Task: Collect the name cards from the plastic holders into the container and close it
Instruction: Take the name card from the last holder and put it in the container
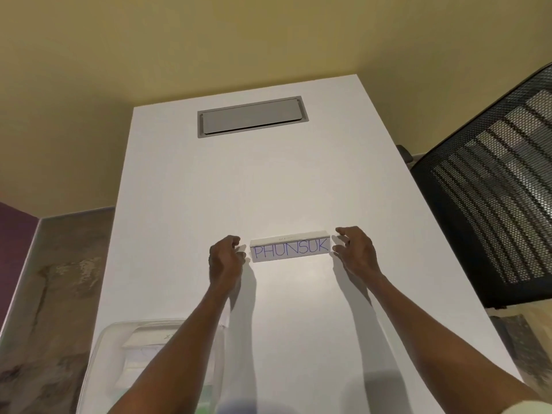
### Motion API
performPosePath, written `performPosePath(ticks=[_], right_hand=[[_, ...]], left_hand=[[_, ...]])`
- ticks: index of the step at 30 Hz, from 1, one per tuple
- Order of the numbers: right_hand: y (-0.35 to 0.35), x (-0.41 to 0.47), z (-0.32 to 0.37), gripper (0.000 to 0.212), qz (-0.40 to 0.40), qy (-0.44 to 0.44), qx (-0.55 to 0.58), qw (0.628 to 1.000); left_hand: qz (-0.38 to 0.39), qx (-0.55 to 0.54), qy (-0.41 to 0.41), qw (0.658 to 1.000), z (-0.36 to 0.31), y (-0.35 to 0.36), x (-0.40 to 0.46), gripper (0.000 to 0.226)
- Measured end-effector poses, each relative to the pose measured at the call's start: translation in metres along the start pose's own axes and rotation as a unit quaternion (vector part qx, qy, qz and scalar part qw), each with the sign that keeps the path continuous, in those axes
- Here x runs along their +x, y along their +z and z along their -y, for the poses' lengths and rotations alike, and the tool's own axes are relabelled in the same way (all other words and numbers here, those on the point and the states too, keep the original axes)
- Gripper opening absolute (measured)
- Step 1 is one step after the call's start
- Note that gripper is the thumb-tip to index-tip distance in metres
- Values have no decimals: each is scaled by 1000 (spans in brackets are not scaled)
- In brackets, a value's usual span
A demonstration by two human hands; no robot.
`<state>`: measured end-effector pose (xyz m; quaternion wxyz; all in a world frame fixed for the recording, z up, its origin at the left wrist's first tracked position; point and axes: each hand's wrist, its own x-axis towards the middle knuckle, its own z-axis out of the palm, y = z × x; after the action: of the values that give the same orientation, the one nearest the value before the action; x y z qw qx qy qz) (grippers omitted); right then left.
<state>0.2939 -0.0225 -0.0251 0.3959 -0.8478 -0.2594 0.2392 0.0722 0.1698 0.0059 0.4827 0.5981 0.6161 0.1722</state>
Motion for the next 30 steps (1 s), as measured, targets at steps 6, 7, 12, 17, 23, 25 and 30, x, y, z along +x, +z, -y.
performPosePath(ticks=[6,7,12,17,23,25,30], right_hand=[[-18,13,15,47,45,-138,-195,970],[-20,15,20,45,63,-128,-208,968],[-20,24,29,52,100,-203,-309,924],[-12,29,29,51,120,-230,-329,908],[-2,32,23,45,131,-236,-327,906],[0,33,23,43,139,-227,-312,912],[0,35,19,34,137,-224,-349,900]], left_hand=[[138,68,80,985,-7,-15,15,29],[153,159,124,967,-8,-15,18,31],[171,366,330,853,-1,-12,23,65],[171,398,306,847,-2,-5,22,63],[178,399,269,858,-5,2,21,52],[185,395,254,863,-5,3,23,44],[185,392,256,864,-4,5,26,33]])
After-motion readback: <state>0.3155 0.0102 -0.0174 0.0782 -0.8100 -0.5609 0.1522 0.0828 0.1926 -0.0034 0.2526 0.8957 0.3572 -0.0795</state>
